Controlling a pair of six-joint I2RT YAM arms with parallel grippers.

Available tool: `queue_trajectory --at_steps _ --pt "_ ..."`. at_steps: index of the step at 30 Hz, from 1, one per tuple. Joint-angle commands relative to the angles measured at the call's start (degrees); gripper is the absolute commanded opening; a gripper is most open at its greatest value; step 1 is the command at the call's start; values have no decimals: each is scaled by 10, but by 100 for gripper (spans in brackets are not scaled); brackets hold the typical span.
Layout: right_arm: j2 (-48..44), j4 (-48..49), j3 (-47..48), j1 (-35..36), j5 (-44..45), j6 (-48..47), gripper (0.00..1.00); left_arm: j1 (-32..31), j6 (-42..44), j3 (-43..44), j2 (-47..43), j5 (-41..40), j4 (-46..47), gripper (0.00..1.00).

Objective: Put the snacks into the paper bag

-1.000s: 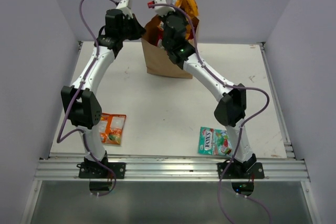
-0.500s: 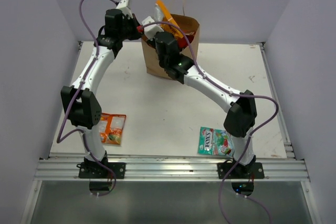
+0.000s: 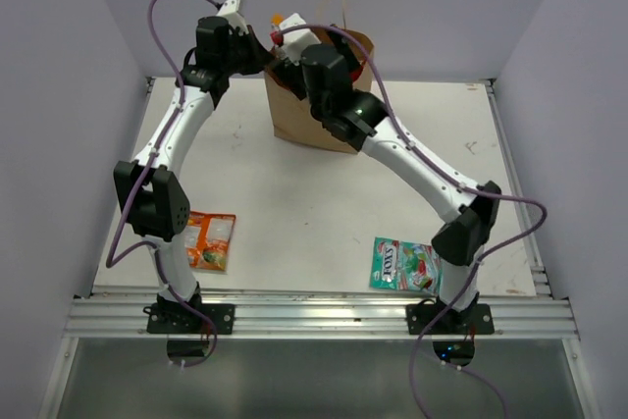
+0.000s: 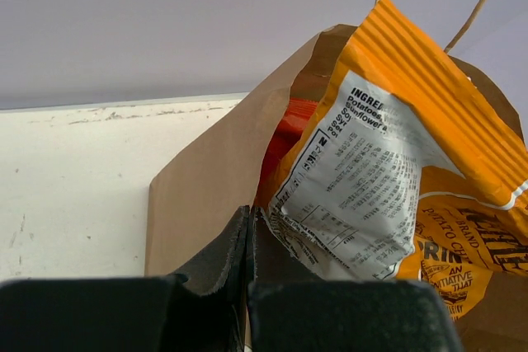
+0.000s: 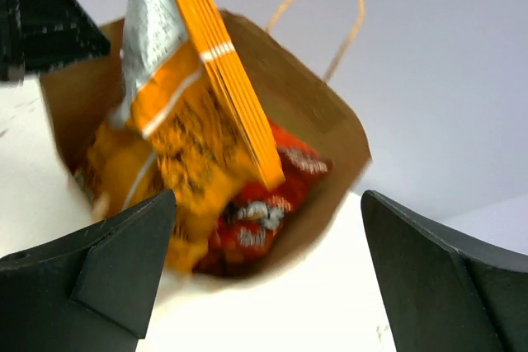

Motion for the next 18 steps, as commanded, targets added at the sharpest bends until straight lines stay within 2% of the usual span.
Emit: queue_trajectory --at_steps 1,2,3,4,5,6,7,8,11,18 --pt "-135 -173 -20 7 29 139 99 8 3 32 -10 10 9 0" --pt "-155 -203 -60 7 20 181 99 8 2 34 -9 12 9 0" --pt "-179 -233 -148 7 6 222 99 8 2 34 -7 13 8 0" --pt "-217 -283 -196 7 -28 317 99 8 1 34 -7 13 9 0" --pt "-238 -305 -295 8 -48 362 99 8 2 32 -8 15 8 0" --pt "-271 -322 -345 8 -71 444 99 7 2 31 -8 14 8 0" --pt "-289 -340 -393 7 -117 479 97 8 1 29 -6 15 7 0" --pt "-305 -339 -482 7 -149 509 97 7 1 28 -6 15 7 0" --pt "-356 -327 -601 8 -222 611 96 7 -2 24 -5 17 7 0" --pt "-387 -360 -714 9 -290 745 97 8 -2 17 5 21 8 0"
